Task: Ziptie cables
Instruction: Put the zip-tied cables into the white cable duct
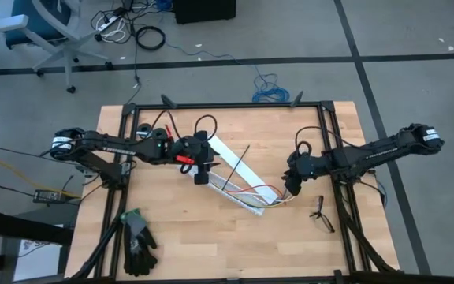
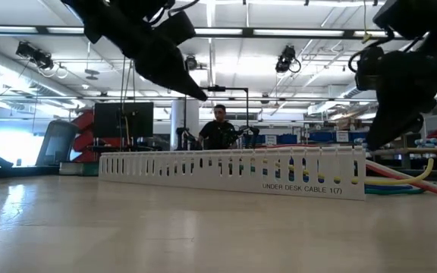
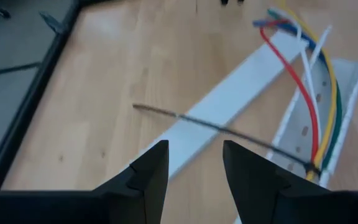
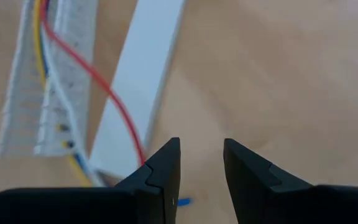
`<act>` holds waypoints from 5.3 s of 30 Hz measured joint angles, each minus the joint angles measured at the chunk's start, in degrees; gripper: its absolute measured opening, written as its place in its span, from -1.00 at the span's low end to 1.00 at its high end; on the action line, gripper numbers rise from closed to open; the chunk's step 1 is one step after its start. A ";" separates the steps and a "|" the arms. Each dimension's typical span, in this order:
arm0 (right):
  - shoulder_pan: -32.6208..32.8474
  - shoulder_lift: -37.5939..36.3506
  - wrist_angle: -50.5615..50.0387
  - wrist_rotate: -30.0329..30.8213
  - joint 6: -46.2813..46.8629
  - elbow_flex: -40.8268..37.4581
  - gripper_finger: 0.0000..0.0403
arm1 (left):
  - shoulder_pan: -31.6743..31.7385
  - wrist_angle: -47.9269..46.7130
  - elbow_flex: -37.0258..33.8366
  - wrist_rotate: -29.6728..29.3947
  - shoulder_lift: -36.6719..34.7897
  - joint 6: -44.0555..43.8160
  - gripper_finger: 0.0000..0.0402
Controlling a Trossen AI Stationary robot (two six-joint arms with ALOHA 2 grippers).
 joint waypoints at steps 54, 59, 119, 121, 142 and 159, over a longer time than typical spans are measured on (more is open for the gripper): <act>-3.35 25.63 34.59 -48.40 -4.00 0.04 -0.44 | -0.02 -0.75 0.00 -0.11 0.02 -3.47 -0.19; 0.29 25.61 41.75 -48.62 1.52 0.07 -0.44 | -0.02 -0.74 0.00 -0.11 0.02 -3.67 -0.19; 17.00 24.84 36.11 -30.37 20.48 0.11 -0.45 | -0.02 0.09 -2.64 -0.89 0.07 -6.27 -0.19; 17.24 24.84 32.90 -29.93 22.21 0.11 -0.45 | -0.04 -0.23 -2.64 -2.22 0.07 -6.26 -0.19; 17.00 24.80 -13.02 2.93 2.58 23.63 -0.45 | 0.72 -4.67 -2.64 -12.90 0.02 -3.01 -0.19; 1.72 35.80 5.47 -1.27 -17.86 26.34 -0.45 | 0.59 -14.90 -1.74 1.73 -0.20 6.01 -0.19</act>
